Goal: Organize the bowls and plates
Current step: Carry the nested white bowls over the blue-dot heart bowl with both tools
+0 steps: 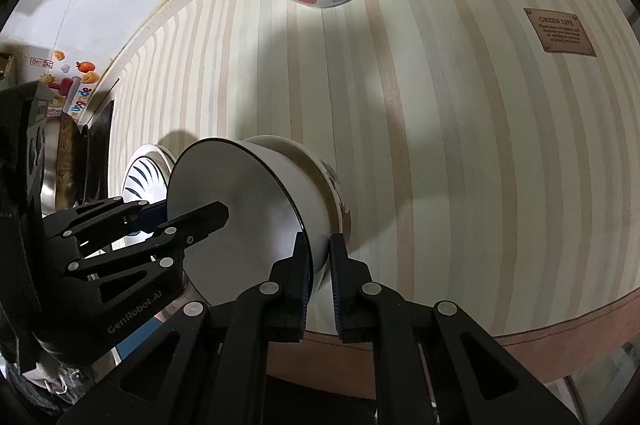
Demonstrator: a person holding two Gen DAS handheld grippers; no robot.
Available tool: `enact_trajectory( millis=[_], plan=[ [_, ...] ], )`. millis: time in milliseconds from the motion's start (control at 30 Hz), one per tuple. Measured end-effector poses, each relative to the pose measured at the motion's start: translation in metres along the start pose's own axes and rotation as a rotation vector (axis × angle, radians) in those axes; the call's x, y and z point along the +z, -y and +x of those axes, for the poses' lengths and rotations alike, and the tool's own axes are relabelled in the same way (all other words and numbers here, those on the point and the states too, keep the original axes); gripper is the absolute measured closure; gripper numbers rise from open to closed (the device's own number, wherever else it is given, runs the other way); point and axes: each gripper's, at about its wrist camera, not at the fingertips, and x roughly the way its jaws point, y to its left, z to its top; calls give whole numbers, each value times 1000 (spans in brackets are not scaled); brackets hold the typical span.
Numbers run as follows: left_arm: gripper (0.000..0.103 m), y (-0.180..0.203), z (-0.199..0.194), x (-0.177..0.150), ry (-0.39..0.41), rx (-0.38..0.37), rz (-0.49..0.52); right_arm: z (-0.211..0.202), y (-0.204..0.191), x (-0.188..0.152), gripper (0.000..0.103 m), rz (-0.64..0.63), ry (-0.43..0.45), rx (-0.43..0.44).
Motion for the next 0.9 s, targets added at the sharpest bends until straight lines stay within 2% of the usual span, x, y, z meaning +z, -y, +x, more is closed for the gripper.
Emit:
enact_trajectory(
  millis=[133,667,900],
  plan=[
    [83,1,1,0,9,30,7,1,-3,2,92,-15,6,-25],
    [83,-3,-6,-5,15,26,-6,0,-5,3,90,-29,4,-49],
    [83,-6,-38,2,84,20,-12,-11,-3,6,89,-22,3,-6]
  ],
)
